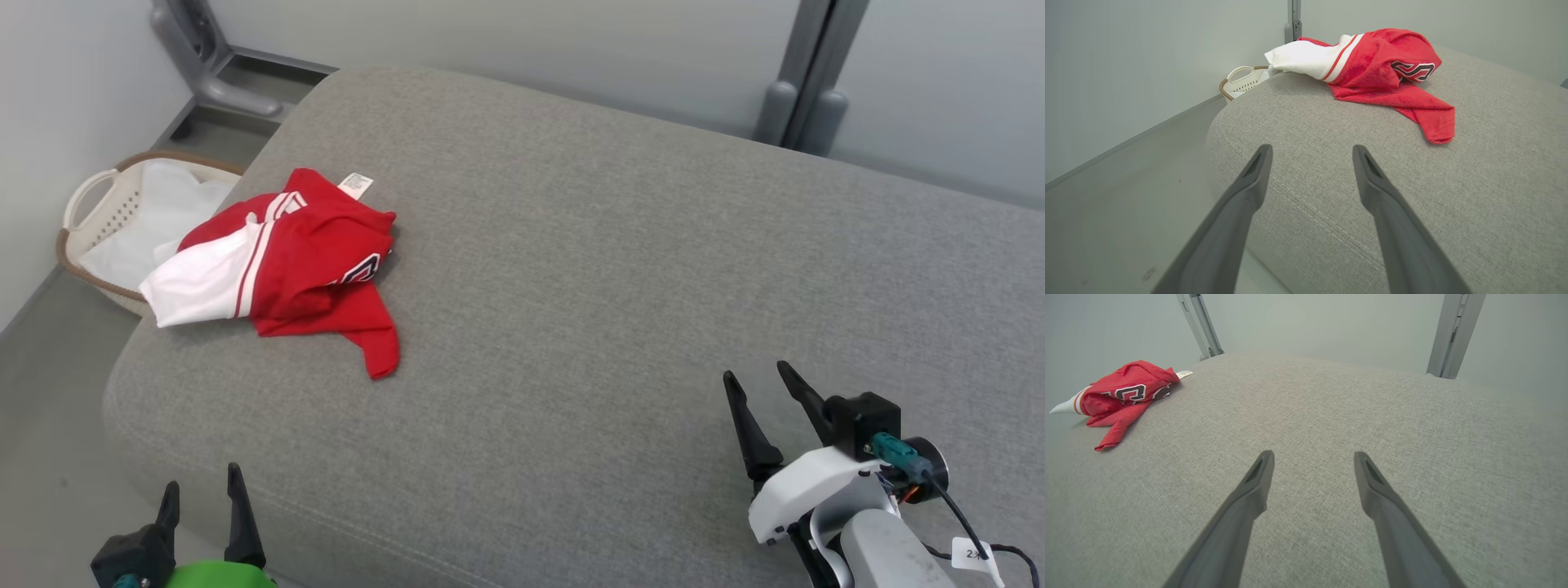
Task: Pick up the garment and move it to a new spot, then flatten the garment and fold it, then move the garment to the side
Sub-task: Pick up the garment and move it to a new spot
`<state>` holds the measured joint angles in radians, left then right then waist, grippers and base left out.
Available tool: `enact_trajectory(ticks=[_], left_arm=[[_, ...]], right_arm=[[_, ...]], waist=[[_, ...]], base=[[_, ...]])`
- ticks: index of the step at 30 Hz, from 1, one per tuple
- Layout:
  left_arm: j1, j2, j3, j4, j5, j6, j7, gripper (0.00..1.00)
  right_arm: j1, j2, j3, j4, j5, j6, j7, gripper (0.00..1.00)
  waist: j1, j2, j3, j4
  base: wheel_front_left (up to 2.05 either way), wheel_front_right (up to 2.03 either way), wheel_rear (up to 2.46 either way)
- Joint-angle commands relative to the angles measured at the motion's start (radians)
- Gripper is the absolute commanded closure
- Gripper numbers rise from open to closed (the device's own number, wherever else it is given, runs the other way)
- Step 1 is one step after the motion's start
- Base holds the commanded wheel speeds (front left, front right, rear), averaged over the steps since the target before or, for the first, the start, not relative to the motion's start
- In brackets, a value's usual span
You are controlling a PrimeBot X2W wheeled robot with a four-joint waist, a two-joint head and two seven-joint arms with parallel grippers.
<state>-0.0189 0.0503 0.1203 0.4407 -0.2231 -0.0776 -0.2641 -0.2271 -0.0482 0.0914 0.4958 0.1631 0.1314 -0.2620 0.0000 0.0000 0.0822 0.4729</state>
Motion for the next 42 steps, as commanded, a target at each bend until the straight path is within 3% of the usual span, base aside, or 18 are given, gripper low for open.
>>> enact_trajectory(ticks=[1, 12, 20, 35, 42], left_arm=[[0.02, 0.002, 0.007, 0.004, -0.007, -0.001, 0.0, 0.0], [-0.072, 0.003, 0.096, 0.027, 0.022, -0.032, 0.0, 0.0], [-0.267, 0.078, 0.094, 0.147, -0.002, -0.053, 0.0, 0.0], [-0.6, 0.329, -0.299, 0.405, -0.358, -0.053, 0.003, 0.0], [-0.681, 0.414, -0.435, 0.534, -0.521, -0.052, 0.089, 0.0]], right_arm=[[-0.004, -0.006, 0.002, 0.004, 0.007, -0.001, -0.004, 0.0], [-0.022, -0.006, 0.016, 0.001, -0.005, -0.001, -0.004, 0.0], [-0.058, -0.006, 0.013, -0.023, -0.04, -0.001, -0.004, 0.0], [-0.184, -0.006, 0.059, -0.102, -0.086, -0.001, -0.004, 0.0], [-0.225, -0.005, 0.087, -0.127, -0.072, -0.001, -0.004, 0.0]], waist=[[0.0, 0.0, 0.0, 0.065], [0.0, 0.0, 0.036, 0.004], [0.0, 0.0, 0.117, -0.059], [0.0, 0.0, 0.314, -0.17], [0.0, 0.0, 0.382, -0.24]], base=[[0.0, 0.0, 0.0], [0.0, 0.0, 0.0], [0.0, 0.0, 0.0], [0.0, 0.0, 0.0], [0.0, 0.0, 0.0]])
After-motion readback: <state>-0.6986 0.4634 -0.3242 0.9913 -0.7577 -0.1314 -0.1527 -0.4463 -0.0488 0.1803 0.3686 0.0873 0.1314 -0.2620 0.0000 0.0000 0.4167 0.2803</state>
